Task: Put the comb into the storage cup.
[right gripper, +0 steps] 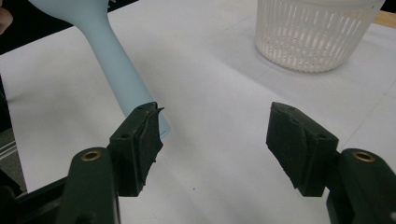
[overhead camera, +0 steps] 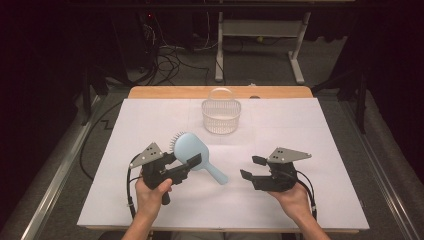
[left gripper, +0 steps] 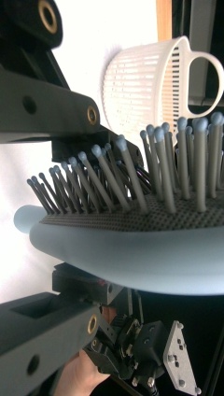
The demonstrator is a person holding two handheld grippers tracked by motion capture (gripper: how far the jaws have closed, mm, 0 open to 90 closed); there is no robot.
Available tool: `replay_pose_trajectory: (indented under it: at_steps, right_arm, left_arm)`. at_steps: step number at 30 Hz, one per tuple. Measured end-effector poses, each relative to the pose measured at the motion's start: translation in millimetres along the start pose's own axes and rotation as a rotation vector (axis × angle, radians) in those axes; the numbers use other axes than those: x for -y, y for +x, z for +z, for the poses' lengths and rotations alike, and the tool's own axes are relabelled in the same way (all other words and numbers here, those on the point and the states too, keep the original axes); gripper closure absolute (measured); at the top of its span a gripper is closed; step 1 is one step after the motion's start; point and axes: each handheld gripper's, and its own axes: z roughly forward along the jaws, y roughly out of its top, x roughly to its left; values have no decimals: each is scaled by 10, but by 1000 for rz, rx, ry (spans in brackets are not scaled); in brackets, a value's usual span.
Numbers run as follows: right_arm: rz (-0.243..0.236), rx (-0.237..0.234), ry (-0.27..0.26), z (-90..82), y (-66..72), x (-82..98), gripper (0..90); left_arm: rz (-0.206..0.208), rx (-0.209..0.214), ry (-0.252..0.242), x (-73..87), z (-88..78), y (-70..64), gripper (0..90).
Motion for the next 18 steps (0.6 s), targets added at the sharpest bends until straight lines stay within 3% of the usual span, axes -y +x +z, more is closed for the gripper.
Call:
replay_pose_trajectory:
  at_steps: [8,18]
  right_arm:
    - [-3,34,1,-94,-106,63,316]
    - [27,102,-36,-392,-317,264,294]
  left_arm:
    - [-6,-22,-18,-46,-68,30,510]
    - [11,-62,-11,-111,-120,62,510]
